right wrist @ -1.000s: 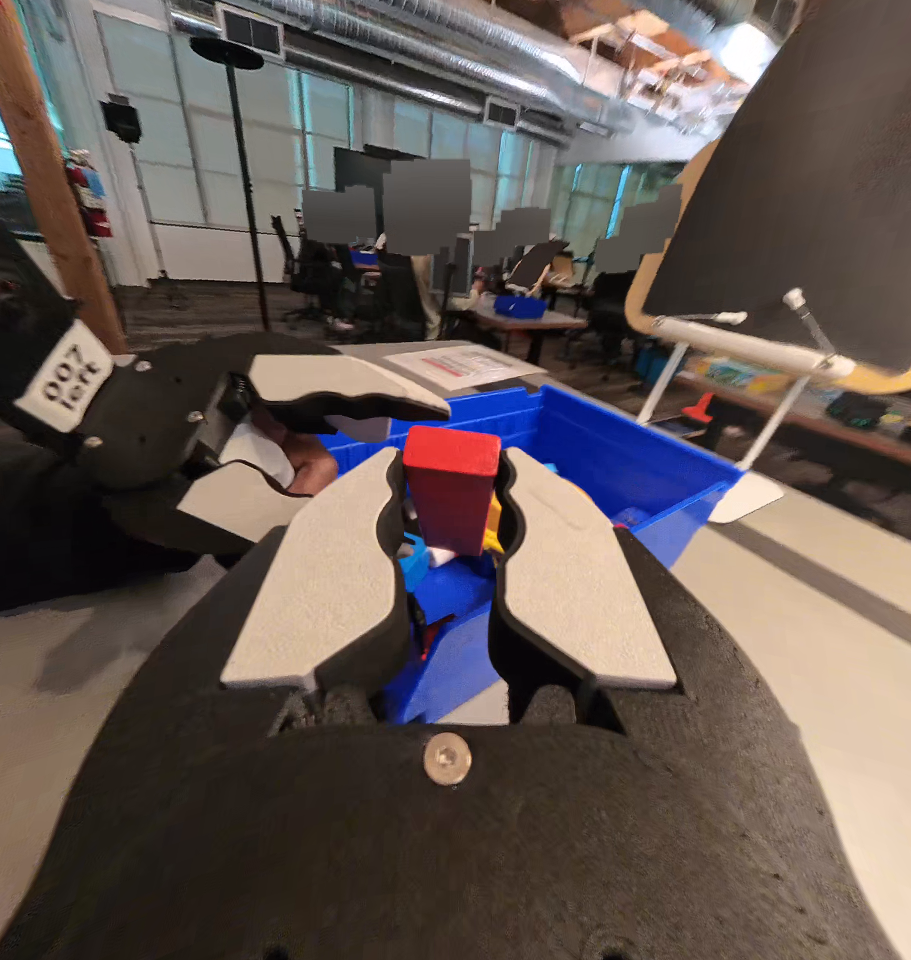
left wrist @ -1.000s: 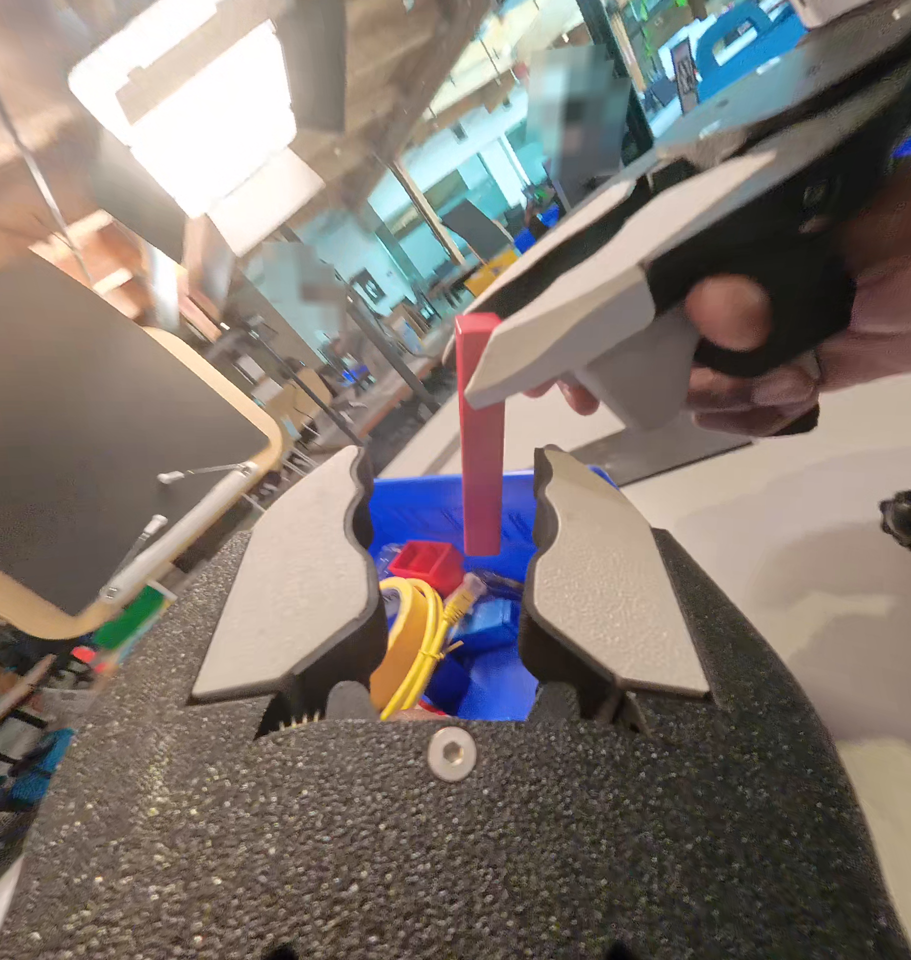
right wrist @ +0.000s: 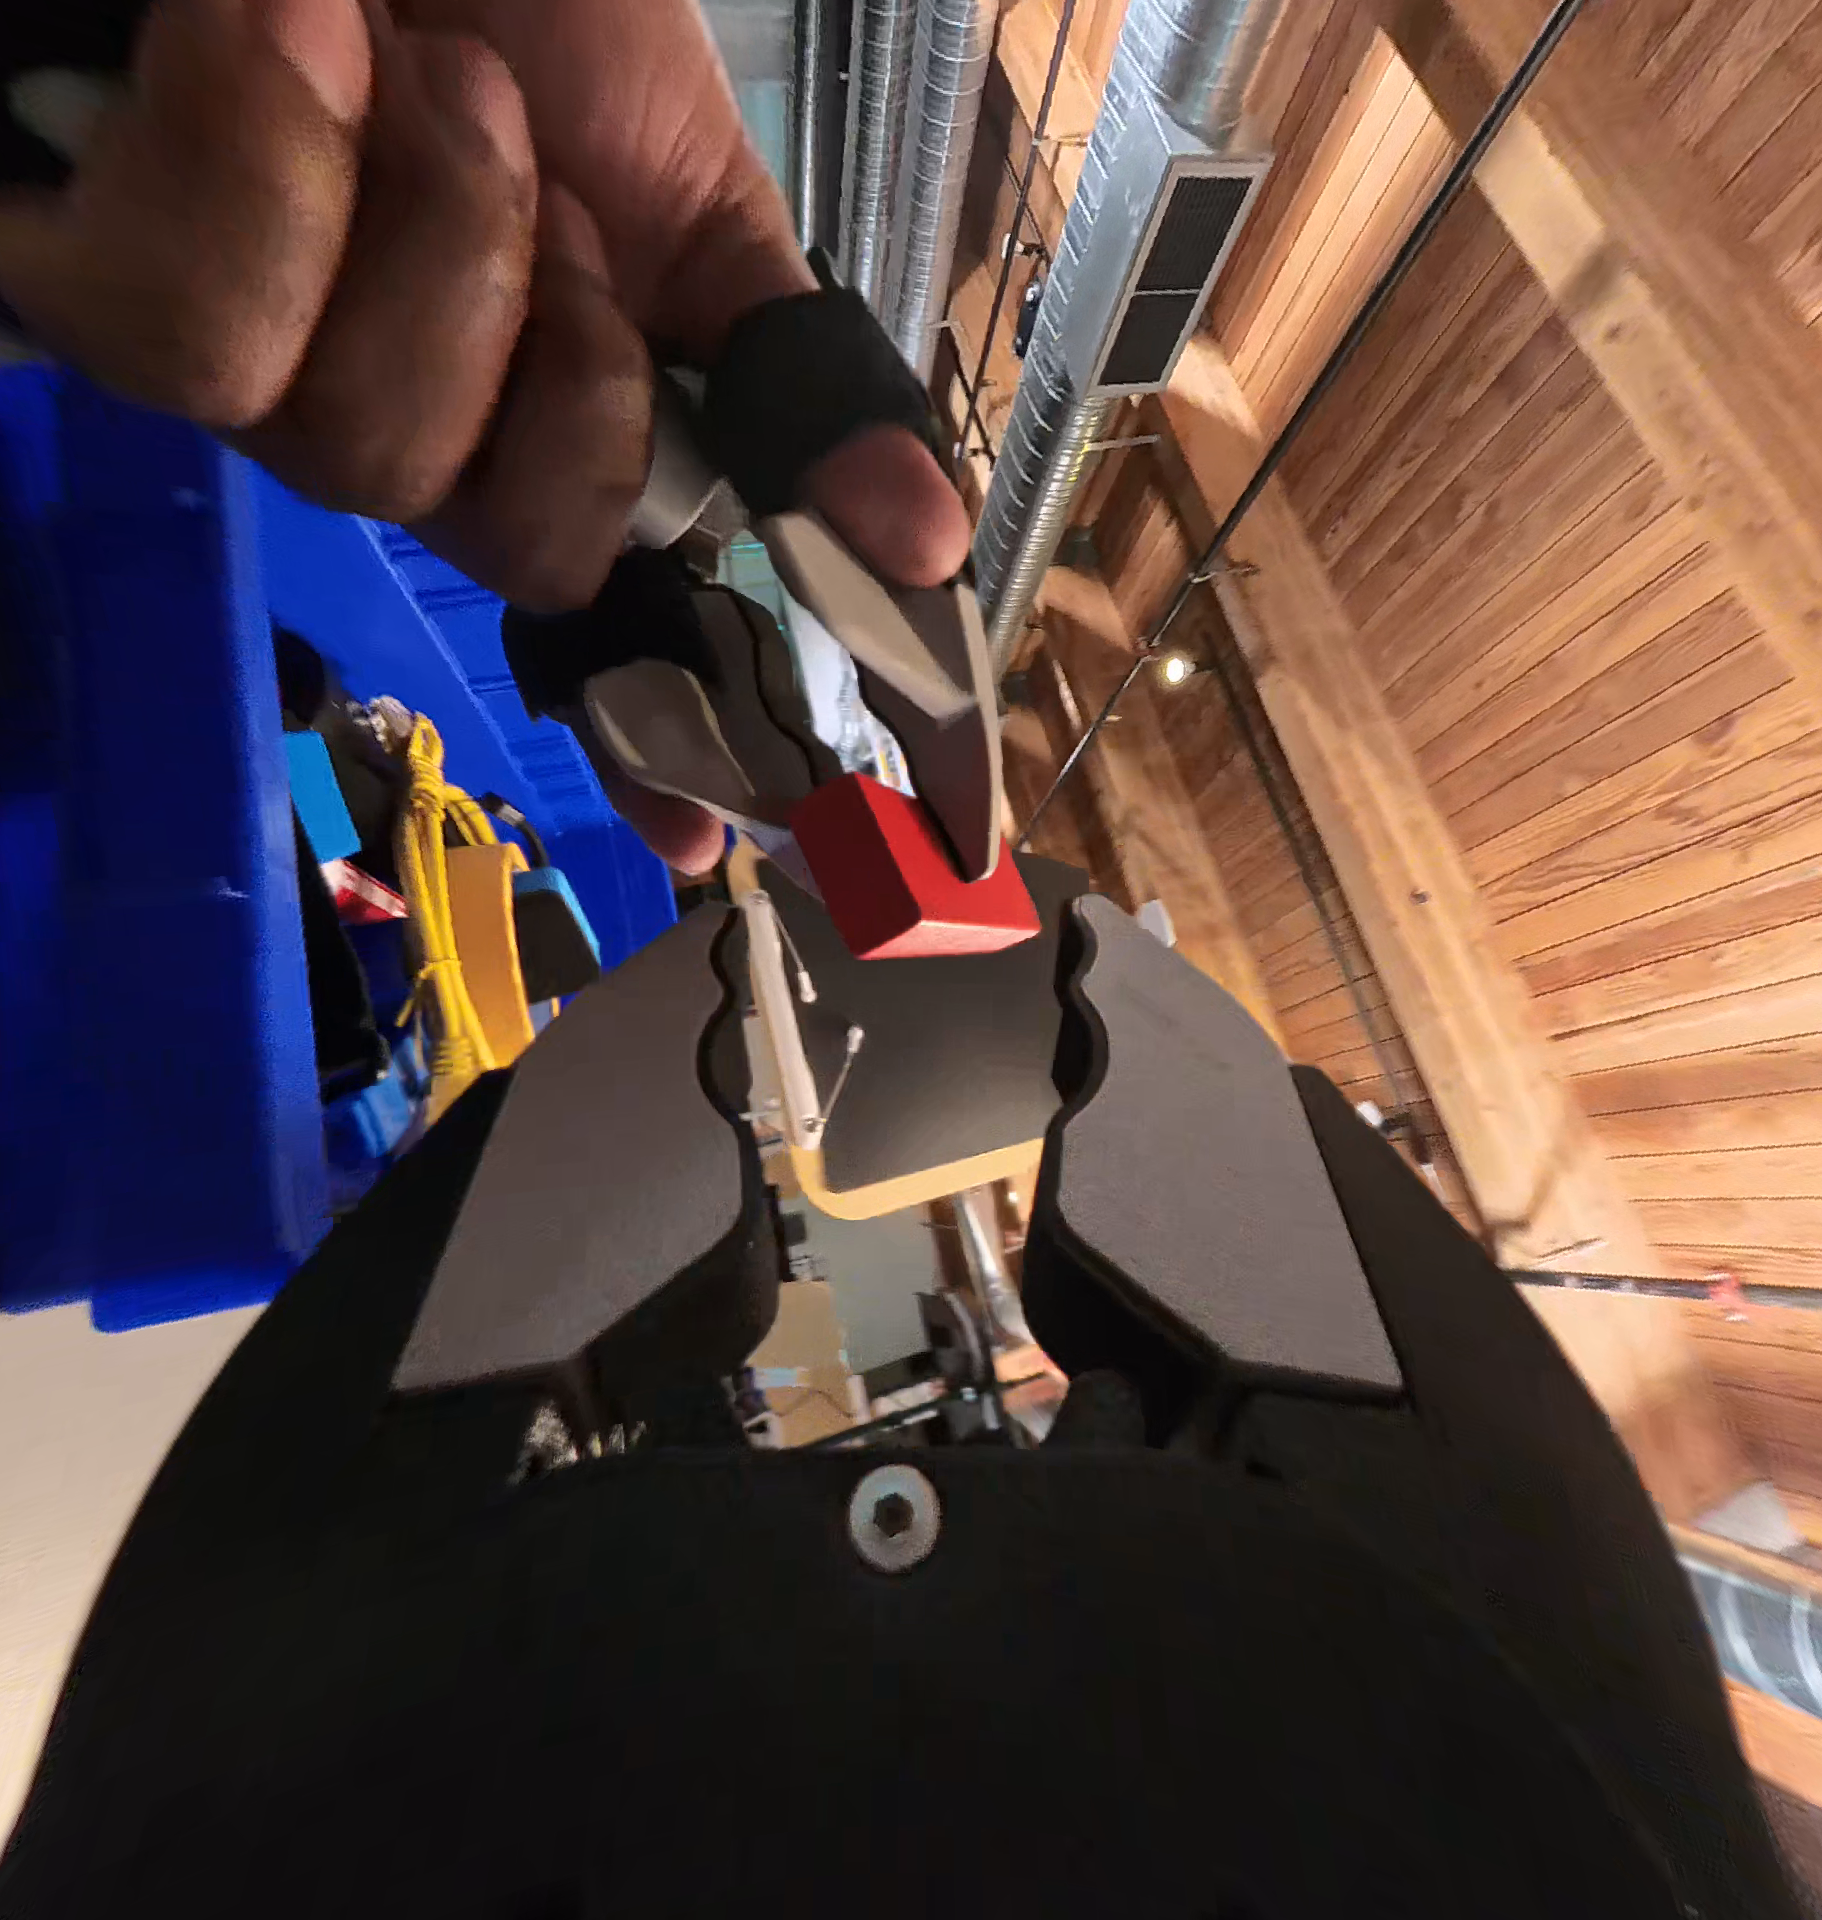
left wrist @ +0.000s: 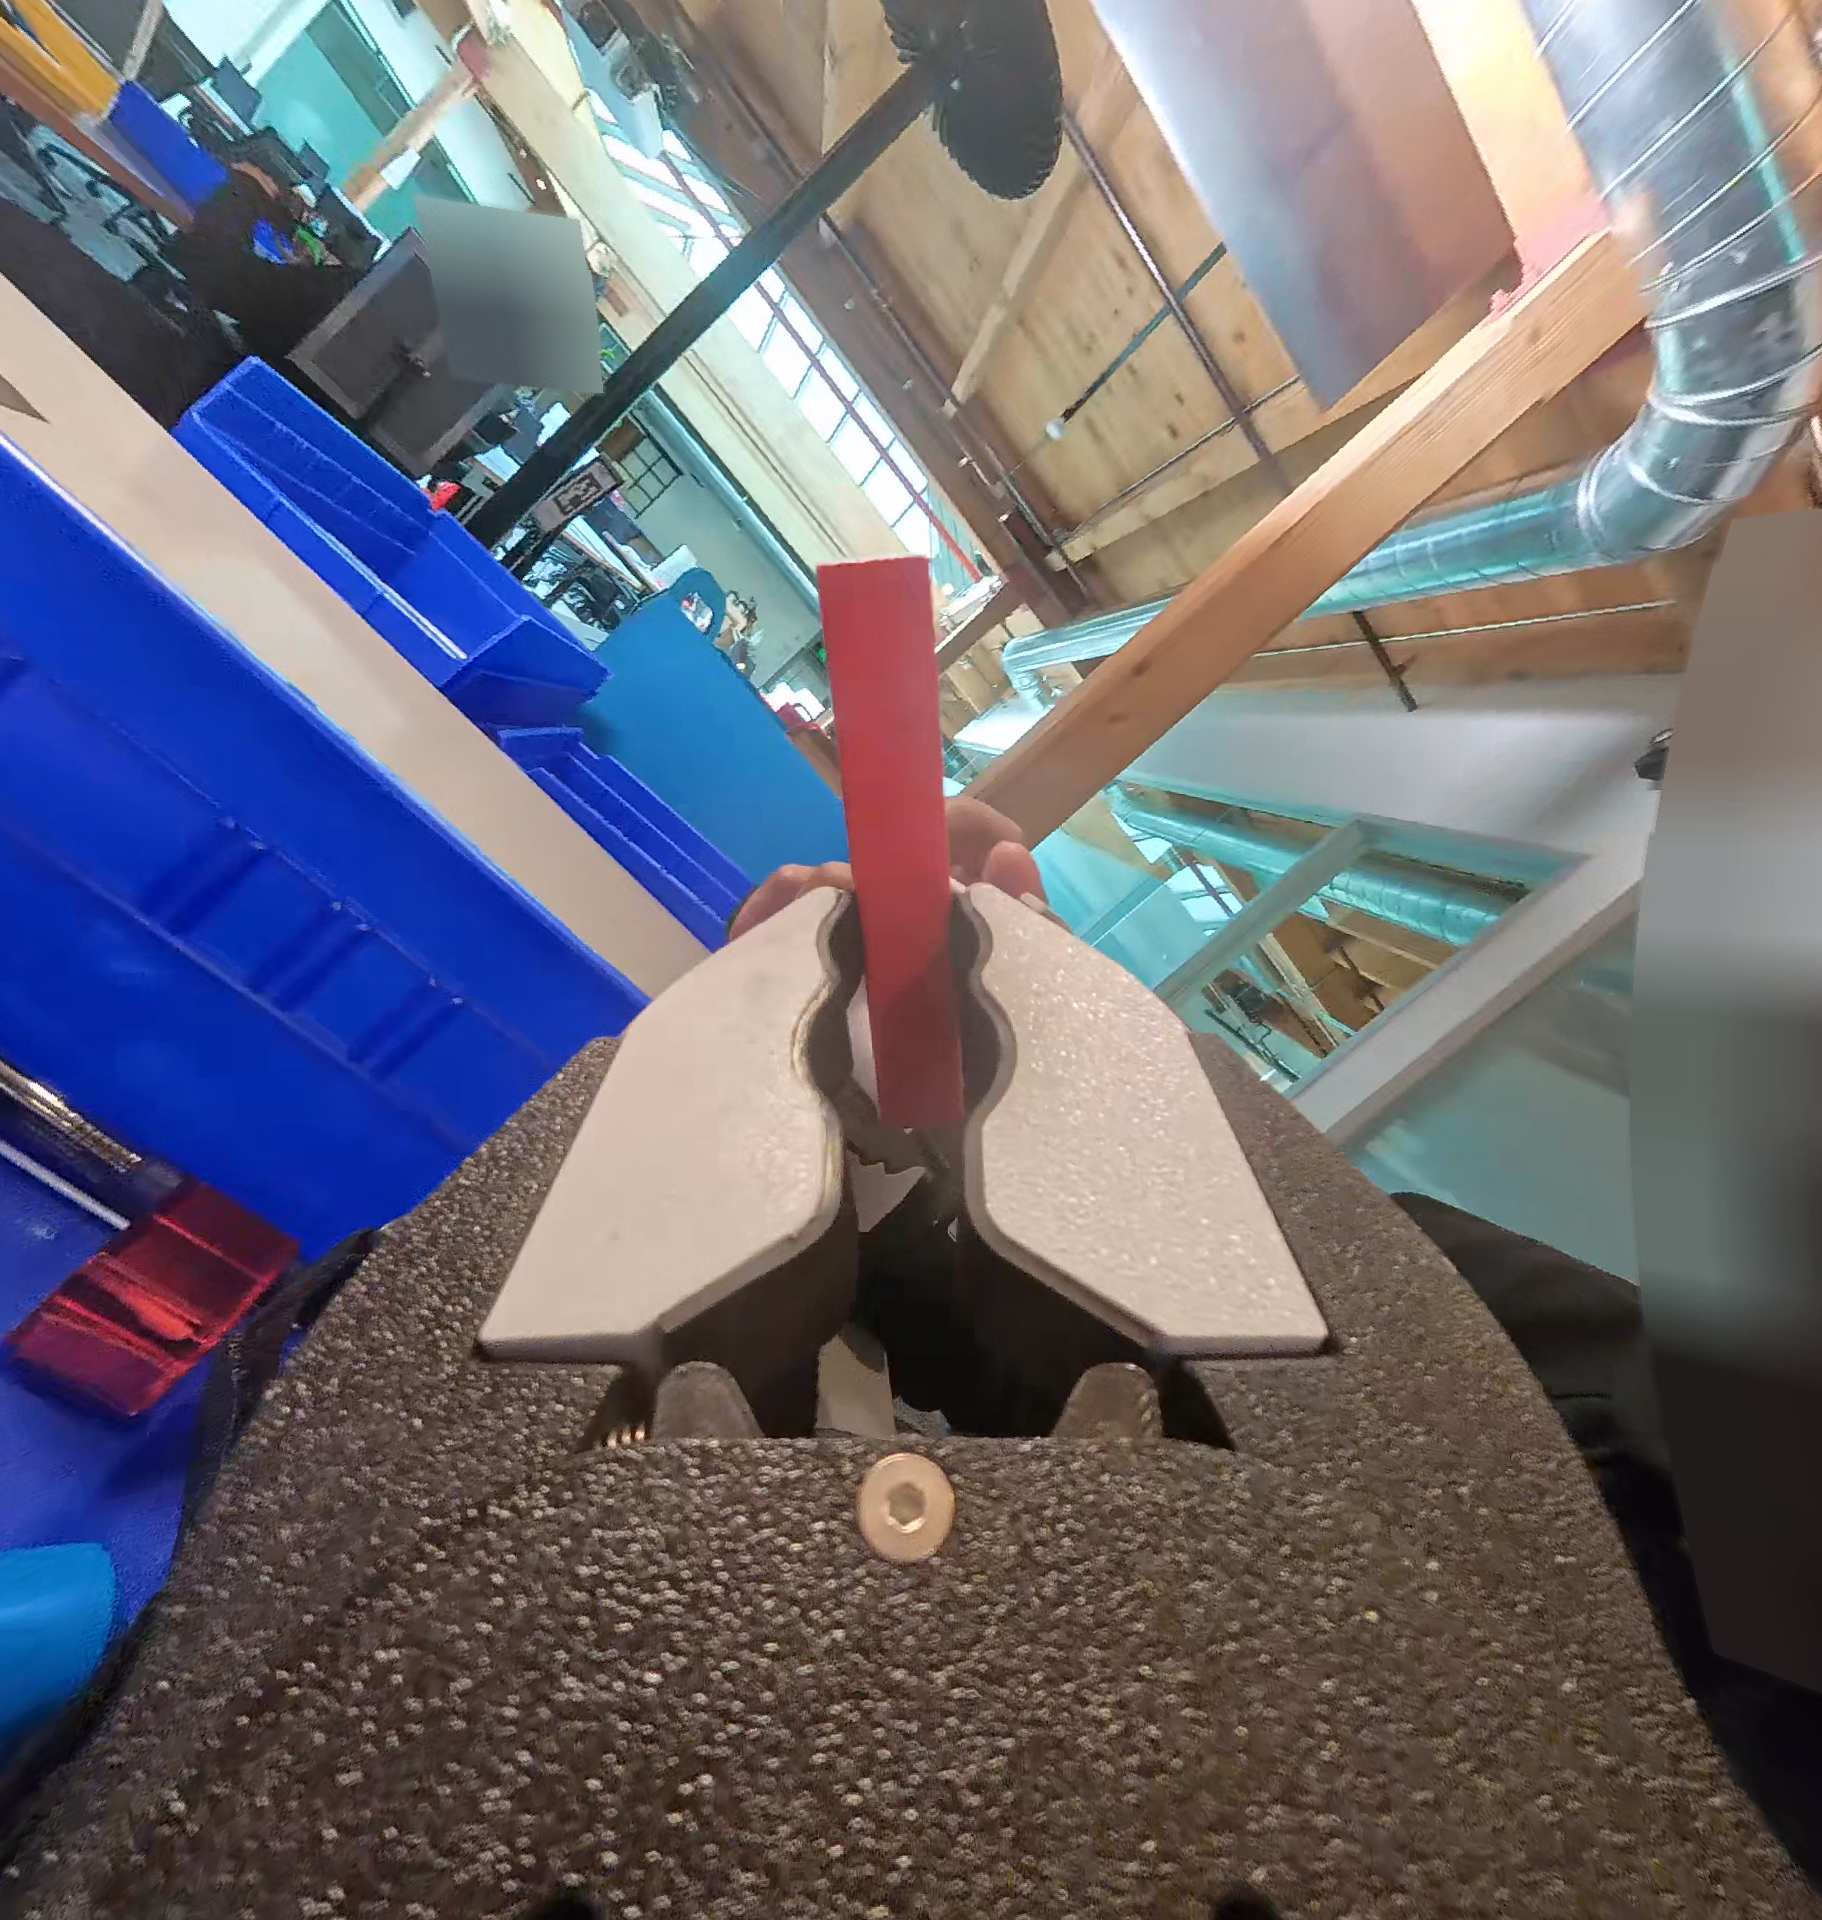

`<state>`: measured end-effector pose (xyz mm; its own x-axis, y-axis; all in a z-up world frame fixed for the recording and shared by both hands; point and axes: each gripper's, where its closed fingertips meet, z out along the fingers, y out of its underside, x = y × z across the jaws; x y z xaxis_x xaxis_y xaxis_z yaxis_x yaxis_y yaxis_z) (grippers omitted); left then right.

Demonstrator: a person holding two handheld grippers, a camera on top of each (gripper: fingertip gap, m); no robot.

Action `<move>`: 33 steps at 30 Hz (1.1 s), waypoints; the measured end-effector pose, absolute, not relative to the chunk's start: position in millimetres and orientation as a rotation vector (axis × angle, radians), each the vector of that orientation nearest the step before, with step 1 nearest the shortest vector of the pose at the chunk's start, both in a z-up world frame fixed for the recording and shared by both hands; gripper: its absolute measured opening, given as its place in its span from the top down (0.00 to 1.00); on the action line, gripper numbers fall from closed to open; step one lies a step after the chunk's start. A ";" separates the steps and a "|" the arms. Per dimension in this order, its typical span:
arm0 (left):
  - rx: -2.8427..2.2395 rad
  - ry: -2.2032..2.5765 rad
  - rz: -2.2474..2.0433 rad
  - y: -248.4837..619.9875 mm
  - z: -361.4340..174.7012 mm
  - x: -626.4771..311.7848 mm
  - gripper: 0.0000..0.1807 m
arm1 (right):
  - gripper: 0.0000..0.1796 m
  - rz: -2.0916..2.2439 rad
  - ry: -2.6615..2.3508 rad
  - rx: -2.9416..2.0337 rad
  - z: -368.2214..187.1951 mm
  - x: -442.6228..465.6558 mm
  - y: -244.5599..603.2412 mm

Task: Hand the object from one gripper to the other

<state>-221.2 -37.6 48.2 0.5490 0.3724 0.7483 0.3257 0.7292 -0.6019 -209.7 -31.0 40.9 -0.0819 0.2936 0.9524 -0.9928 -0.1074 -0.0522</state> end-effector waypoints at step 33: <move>-1.216 -0.786 0.664 -21.8 57.8 -214.2 0.62 | 0.91 3.021 -1.802 0.739 99.2 -205.5 8.9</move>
<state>-214.2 -21.8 57.8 0.5735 0.8018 0.1681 -0.0321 0.2271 -0.9733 -205.5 8.9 99.2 -0.8190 -0.5634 0.1086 0.1721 -0.4218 -0.8902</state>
